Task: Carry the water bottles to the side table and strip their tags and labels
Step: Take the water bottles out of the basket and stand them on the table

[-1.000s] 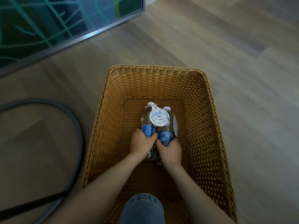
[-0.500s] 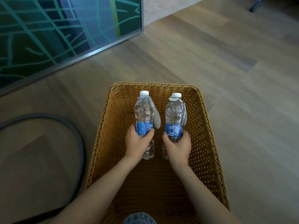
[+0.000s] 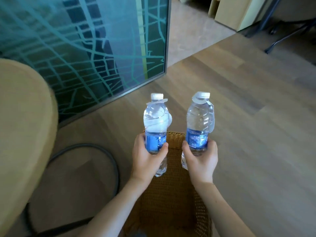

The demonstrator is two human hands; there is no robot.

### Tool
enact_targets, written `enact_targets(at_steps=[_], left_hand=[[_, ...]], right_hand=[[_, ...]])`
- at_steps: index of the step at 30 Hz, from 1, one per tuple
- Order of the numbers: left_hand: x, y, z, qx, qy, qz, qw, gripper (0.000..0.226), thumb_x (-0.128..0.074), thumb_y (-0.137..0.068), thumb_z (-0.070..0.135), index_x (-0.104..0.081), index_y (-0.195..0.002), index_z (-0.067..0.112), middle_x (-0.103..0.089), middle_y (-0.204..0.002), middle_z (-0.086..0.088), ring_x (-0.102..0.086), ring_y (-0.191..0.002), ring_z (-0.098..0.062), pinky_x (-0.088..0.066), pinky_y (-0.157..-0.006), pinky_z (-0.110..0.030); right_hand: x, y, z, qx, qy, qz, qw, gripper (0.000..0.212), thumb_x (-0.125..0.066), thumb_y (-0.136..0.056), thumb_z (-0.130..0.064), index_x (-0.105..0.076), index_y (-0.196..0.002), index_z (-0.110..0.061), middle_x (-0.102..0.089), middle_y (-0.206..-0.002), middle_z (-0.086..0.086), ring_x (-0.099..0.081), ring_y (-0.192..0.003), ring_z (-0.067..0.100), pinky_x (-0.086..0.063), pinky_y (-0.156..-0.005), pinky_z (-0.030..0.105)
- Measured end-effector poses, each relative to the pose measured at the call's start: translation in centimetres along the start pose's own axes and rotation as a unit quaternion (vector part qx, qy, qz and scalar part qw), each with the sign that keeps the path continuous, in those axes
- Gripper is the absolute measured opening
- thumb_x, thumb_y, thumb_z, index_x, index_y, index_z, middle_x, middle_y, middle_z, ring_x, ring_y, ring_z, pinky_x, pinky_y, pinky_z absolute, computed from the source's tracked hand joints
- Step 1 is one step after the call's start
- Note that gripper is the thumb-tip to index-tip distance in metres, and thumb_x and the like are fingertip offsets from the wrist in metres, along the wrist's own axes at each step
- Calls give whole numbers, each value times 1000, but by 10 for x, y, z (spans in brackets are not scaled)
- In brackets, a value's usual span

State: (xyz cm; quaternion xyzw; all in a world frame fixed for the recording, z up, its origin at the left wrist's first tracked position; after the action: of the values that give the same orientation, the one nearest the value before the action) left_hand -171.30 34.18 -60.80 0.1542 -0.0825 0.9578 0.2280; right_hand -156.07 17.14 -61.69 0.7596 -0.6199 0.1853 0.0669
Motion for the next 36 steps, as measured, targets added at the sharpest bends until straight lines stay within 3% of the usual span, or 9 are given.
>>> enact_targets(at_steps=[5, 8, 16, 19, 24, 26, 28, 32, 36], left_hand=[[67, 4, 159, -47, -12, 5, 999, 38, -85, -72, 23, -56, -96, 20, -58, -90, 6, -60, -87, 4, -43, -71, -3], [105, 12, 263, -63, -8, 2, 998, 38, -86, -74, 12, -57, -99, 13, -59, -91, 0, -61, -88, 1, -44, -72, -4], [202, 47, 462, -36, 42, 16, 998, 41, -82, -79, 16, -57, -110, 7, -63, -97, -5, -62, -92, -3, -48, -74, -7], [234, 63, 494, -31, 56, 38, 997, 41, -82, -79, 21, -58, -111, 11, -64, -98, -6, -64, -92, -7, -49, -75, -9], [290, 93, 508, -27, 54, 85, 995, 47, -72, -72, 52, -58, -103, 20, -65, -92, -2, -65, -83, -8, -51, -71, -15], [314, 105, 501, -4, 52, 102, 993, 46, -75, -72, 49, -58, -104, 20, -66, -92, -1, -66, -84, -9, -53, -72, -22], [343, 120, 494, 5, 39, 128, 991, 39, -81, -77, 36, -58, -103, 20, -66, -90, 4, -65, -83, -1, -49, -69, -15], [399, 155, 480, 28, 40, 179, 983, 33, -80, -76, 35, -58, -101, 33, -67, -92, 15, -64, -86, 8, -47, -67, -6], [452, 191, 460, 57, 37, 232, 970, 48, -84, -78, 25, -53, -108, 46, -66, -105, 21, -62, -95, 13, -47, -73, -4]], right_hand=[[64, -8, -147, 7, -33, -24, 999, 38, -77, -69, -35, -54, -91, -13, -55, -86, 4, -56, -84, 28, -50, -75, 47], [110, -11, -249, 24, -33, -37, 998, 38, -76, -70, -33, -54, -90, -10, -53, -85, 4, -53, -79, 22, -47, -71, 39], [212, 7, -460, 80, -67, -95, 990, 37, -78, -74, -38, -54, -97, -23, -58, -89, 4, -57, -81, 15, -46, -69, 18], [226, 23, -504, 98, -80, -127, 984, 37, -82, -77, -31, -54, -101, -27, -60, -94, 5, -60, -84, 14, -50, -73, 22], [212, 66, -541, 111, -114, -209, 965, 36, -81, -84, -28, -54, -107, -30, -63, -101, 5, -64, -91, 16, -57, -79, 31], [198, 83, -552, 116, -123, -243, 955, 40, -80, -83, -32, -56, -113, -20, -66, -101, 1, -66, -90, 11, -58, -77, 25], [184, 103, -561, 126, -131, -272, 945, 44, -81, -85, -30, -58, -119, -16, -69, -104, -2, -68, -92, 8, -57, -76, 18], [153, 150, -581, 135, -151, -330, 922, 40, -77, -83, -37, -61, -119, -28, -71, -105, -11, -70, -94, 3, -58, -77, 17], [124, 194, -594, 142, -179, -375, 898, 40, -82, -84, -17, -65, -120, -21, -72, -104, -27, -69, -97, -3, -53, -77, 10]])
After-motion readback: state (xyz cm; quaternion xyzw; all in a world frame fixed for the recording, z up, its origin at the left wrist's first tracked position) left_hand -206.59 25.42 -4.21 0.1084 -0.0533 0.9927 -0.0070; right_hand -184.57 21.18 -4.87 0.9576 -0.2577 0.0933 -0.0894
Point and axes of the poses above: each hand's wrist, its own y-axis away from the middle knuckle, its own x-axis out of the back of the hand, z = x × y, the point moved 9 cm from there along -y, towards the middle knuckle
